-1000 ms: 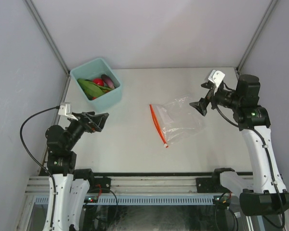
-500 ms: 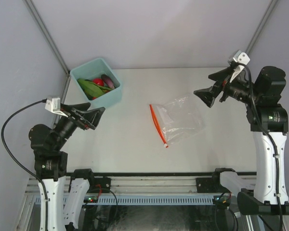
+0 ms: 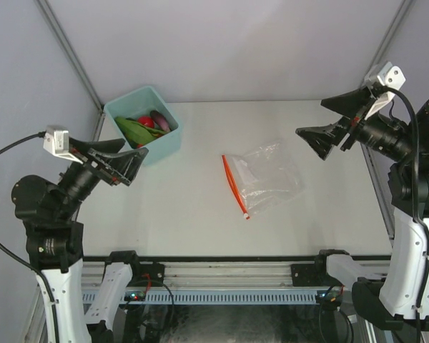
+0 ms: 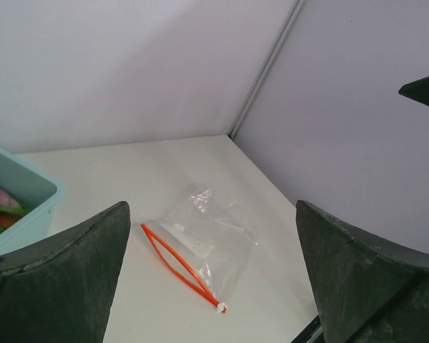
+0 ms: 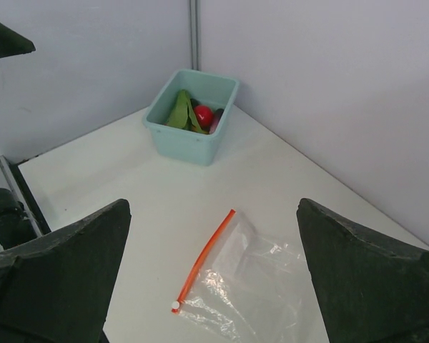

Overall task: Open the zip-top bag and remove the fake food
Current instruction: Reset both arms

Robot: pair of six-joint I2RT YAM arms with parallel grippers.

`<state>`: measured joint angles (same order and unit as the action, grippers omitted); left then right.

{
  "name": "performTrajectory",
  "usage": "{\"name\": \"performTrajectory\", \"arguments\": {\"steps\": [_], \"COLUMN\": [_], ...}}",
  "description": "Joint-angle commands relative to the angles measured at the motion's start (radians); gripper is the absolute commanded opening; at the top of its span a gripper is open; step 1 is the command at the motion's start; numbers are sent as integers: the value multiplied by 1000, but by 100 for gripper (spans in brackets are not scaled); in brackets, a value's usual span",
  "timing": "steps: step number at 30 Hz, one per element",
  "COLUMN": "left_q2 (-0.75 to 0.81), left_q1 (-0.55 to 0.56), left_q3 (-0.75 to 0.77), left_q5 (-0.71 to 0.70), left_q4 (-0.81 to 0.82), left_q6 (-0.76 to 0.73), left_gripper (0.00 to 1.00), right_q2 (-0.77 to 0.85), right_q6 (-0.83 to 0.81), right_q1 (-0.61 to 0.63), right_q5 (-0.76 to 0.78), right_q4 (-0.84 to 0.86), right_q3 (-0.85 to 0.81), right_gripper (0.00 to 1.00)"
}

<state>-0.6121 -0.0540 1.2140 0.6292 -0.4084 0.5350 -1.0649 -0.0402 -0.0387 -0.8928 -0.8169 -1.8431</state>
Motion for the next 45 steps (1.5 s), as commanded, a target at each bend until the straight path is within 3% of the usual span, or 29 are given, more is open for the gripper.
{"name": "performTrajectory", "arguments": {"steps": [1,6,15,45], "left_q2": [-49,-70,-119,-143], "left_q1": [-5,-6,-5,-6], "left_q3": [123,157,192,167], "left_q5": [36,67,122,139], "left_q4": [-25,-29,-7,39], "left_q6": [-24,-29,-2,6], "left_gripper": [100,100,100,100], "right_q2": [-17,-29,-24,-47], "right_q6": [48,90,197,106], "right_q1": [-6,-10,-10,-12], "right_q5": [-11,14,209,192], "right_q4": [-37,-51,-54,-79], "right_q3": [-70,-125,-176,-213], "right_gripper": [100,100,100,100]}}
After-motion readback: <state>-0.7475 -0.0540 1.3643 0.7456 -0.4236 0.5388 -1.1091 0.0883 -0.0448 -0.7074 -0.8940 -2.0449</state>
